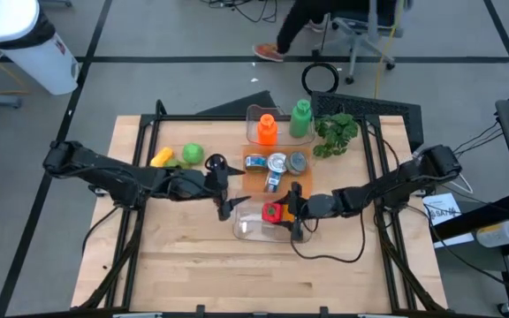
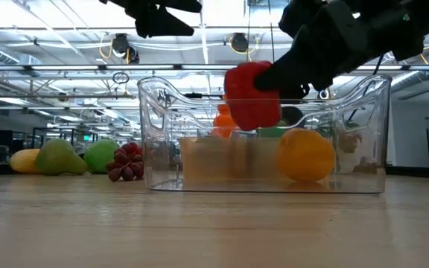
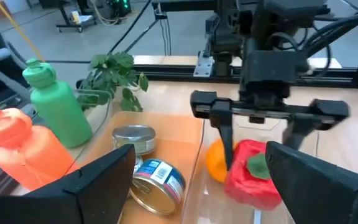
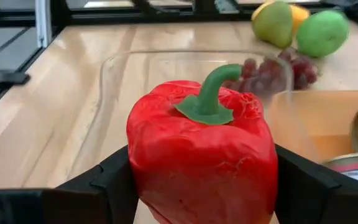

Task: Pick & Place Food Item
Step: Put the red bell pepper into the bottom transparent bin, then put the green apple into the bottom transparent bin

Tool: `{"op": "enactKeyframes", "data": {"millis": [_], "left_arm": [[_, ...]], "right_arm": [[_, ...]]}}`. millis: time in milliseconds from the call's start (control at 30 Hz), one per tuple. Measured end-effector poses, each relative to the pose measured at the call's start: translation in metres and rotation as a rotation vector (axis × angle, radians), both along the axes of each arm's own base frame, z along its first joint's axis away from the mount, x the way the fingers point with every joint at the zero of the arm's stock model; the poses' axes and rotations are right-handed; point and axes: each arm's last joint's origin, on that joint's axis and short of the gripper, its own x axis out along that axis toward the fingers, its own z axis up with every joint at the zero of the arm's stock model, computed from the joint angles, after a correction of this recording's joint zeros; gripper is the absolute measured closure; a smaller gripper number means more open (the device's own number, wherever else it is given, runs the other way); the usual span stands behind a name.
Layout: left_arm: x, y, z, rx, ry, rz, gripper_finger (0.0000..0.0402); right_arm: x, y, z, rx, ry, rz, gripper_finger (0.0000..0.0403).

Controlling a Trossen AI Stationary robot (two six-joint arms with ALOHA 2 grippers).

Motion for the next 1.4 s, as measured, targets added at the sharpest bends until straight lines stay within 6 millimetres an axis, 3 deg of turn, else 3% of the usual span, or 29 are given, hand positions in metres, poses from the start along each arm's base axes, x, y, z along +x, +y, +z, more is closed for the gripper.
{"op": "enactKeyframes", "data": {"millis": [400,633,867,1100,1400], "left_arm": [[0.008,0.0,-0.013,-0.038,0.041,0.017,0.0032],[0.008,-0.001,-0.013,-0.039,0.038,0.016,0.0027],[0.009,-0.001,-0.016,-0.089,0.045,0.034,0.004],[-0.004,0.002,-0.032,-0.119,0.238,0.119,0.0037],[-0.037,0.028,-0.057,-0.168,0.489,0.591,0.0066]], "right_arm": [[0.0,0.001,-0.02,-0.063,0.116,0.013,0.0135],[0.0,-0.002,-0.022,-0.068,0.132,0.006,0.0018],[0.0,-0.005,-0.019,-0.082,0.124,0.005,0.0047],[-0.007,-0.003,0.005,-0.097,0.051,0.033,0.0058],[-0.034,0.001,0.049,-0.087,-0.055,0.077,0.0058]]}}
